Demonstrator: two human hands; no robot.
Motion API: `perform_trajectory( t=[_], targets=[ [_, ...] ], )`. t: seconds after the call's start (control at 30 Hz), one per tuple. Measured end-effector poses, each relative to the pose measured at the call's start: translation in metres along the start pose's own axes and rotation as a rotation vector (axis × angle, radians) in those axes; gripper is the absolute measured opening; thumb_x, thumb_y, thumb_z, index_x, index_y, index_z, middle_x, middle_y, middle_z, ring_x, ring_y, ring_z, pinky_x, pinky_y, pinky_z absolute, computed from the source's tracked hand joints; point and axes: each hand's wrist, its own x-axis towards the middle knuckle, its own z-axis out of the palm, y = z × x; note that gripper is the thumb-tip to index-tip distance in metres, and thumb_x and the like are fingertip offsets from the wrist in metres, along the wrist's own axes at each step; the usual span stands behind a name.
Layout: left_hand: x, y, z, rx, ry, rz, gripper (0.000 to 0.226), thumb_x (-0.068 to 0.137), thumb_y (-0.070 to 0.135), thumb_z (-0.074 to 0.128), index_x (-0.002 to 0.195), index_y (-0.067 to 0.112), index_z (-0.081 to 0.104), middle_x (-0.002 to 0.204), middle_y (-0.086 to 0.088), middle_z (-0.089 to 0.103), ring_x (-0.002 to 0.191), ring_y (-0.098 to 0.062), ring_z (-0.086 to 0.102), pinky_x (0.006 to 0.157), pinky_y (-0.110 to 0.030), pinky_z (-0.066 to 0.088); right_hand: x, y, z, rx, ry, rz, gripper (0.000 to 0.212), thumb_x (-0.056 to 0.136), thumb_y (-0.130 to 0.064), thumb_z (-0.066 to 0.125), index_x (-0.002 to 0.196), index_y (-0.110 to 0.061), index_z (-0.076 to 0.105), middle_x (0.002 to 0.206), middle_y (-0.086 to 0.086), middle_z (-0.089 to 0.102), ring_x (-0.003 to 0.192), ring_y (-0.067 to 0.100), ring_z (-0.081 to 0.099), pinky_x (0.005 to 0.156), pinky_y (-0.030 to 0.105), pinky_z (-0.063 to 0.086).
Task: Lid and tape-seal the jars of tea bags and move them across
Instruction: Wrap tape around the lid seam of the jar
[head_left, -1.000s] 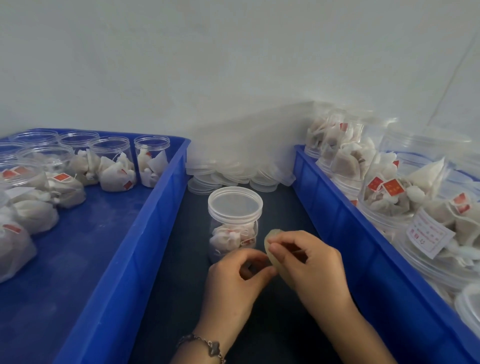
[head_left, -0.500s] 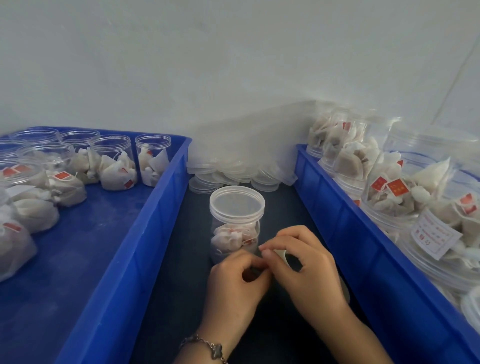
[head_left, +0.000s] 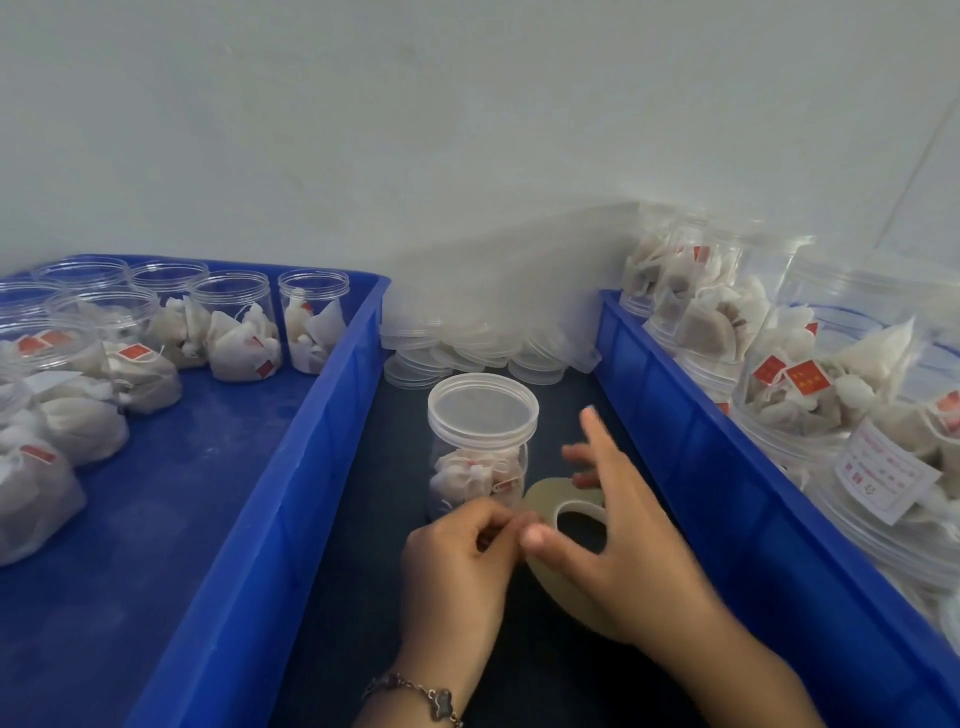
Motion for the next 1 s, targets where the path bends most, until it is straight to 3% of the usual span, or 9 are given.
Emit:
perform_trajectory(
  t=[0.1, 0.17, 0.3, 0.4, 0.47, 0.53, 0.63, 0.77, 1.0],
  targets=[
    [0.0, 0.0, -0.002, 0.04, 0.085, 0.14, 0.008, 0.076, 0.032, 0.073, 0.073, 0.025, 0.075, 0.065, 0.014, 0.067, 0.063, -0.004, 0.063, 0.059, -0.027, 0.051, 0.0, 0.007, -0.013, -0.268, -0.326, 0.056, 0.105, 0.045, -0.086, 0.056, 0.135, -0.062, 0.009, 0.125, -0.041, 0.026, 0.123, -0.01, 0.031, 0.104, 0.025, 0.031],
    [0.002, -0.001, -0.004, 0.188, 0.123, 0.325, 0.012, 0.079, 0.034, 0.071, 0.073, 0.025, 0.074, 0.066, 0.015, 0.066, 0.059, -0.002, 0.06, 0.051, -0.026, 0.05, 0.001, 0.005, -0.013, -0.355, -0.349, 0.11, 0.096, 0.052, -0.075, 0.066, 0.136, -0.051, 0.024, 0.133, -0.032, 0.032, 0.121, -0.005, 0.034, 0.112, 0.035, 0.027],
    [0.005, -0.002, -0.009, 0.38, 0.208, 0.56, 0.029, 0.086, 0.038, 0.054, 0.077, 0.019, 0.075, 0.067, 0.014, 0.065, 0.056, 0.004, 0.053, 0.046, -0.013, 0.045, 0.0, 0.005, -0.013, -0.449, -0.48, 0.241, 0.058, 0.067, -0.061, 0.07, 0.115, -0.039, 0.046, 0.106, -0.024, 0.045, 0.098, -0.002, 0.044, 0.112, 0.05, 0.021],
    [0.007, -0.001, -0.012, 0.39, 0.276, 0.602, 0.029, 0.088, 0.034, 0.054, 0.086, 0.014, 0.076, 0.077, 0.009, 0.07, 0.066, 0.002, 0.06, 0.056, -0.01, 0.047, -0.001, 0.006, -0.019, -0.368, -0.5, 0.286, 0.049, 0.068, -0.065, 0.066, 0.106, -0.036, 0.056, 0.095, -0.017, 0.056, 0.086, -0.002, 0.05, 0.105, 0.043, 0.035],
    [0.007, 0.003, -0.013, 0.27, 0.309, 0.548, 0.022, 0.086, 0.032, 0.063, 0.089, 0.014, 0.076, 0.081, 0.008, 0.072, 0.071, 0.0, 0.065, 0.061, -0.013, 0.051, -0.001, 0.004, -0.024, -0.323, -0.464, 0.27, 0.058, 0.057, -0.076, 0.062, 0.091, -0.029, 0.063, 0.087, -0.01, 0.062, 0.078, 0.002, 0.056, 0.088, 0.033, 0.045],
    [0.006, 0.011, -0.015, 0.027, 0.362, 0.357, 0.014, 0.076, 0.029, 0.072, 0.089, 0.024, 0.074, 0.079, 0.015, 0.072, 0.072, 0.003, 0.067, 0.064, -0.012, 0.051, -0.004, 0.002, -0.032, -0.196, -0.381, 0.233, 0.071, 0.047, -0.087, 0.051, 0.075, -0.023, 0.065, 0.071, -0.007, 0.064, 0.064, 0.004, 0.058, 0.07, 0.028, 0.048],
    [0.006, 0.02, -0.016, -0.326, 0.397, 0.066, 0.013, 0.069, 0.025, 0.074, 0.079, 0.033, 0.074, 0.072, 0.015, 0.072, 0.07, 0.001, 0.068, 0.061, -0.008, 0.049, -0.009, -0.004, -0.038, 0.0, -0.144, 0.228, 0.073, 0.051, -0.088, 0.025, 0.056, -0.025, 0.062, 0.055, -0.005, 0.061, 0.054, 0.003, 0.056, 0.059, 0.023, 0.045],
    [0.012, 0.023, -0.019, -0.413, 0.383, 0.008, 0.012, 0.071, 0.01, 0.077, 0.073, 0.021, 0.071, 0.067, 0.006, 0.072, 0.063, -0.004, 0.069, 0.055, -0.009, 0.048, -0.007, -0.008, -0.027, -0.389, 0.183, 0.066, 0.074, 0.053, -0.085, 0.006, 0.057, -0.026, 0.051, 0.06, -0.005, 0.051, 0.068, -0.001, 0.044, 0.08, 0.027, 0.024],
    [0.022, 0.013, -0.024, -0.244, 0.385, 0.106, 0.018, 0.079, 0.011, 0.071, 0.077, 0.028, 0.067, 0.074, 0.008, 0.069, 0.074, 0.005, 0.063, 0.064, -0.005, 0.044, 0.004, 0.001, -0.01, -0.685, 0.301, 0.082, 0.075, 0.059, -0.08, -0.01, 0.075, -0.031, 0.045, 0.075, -0.015, 0.046, 0.085, 0.003, 0.038, 0.091, 0.034, 0.017]
  ],
)
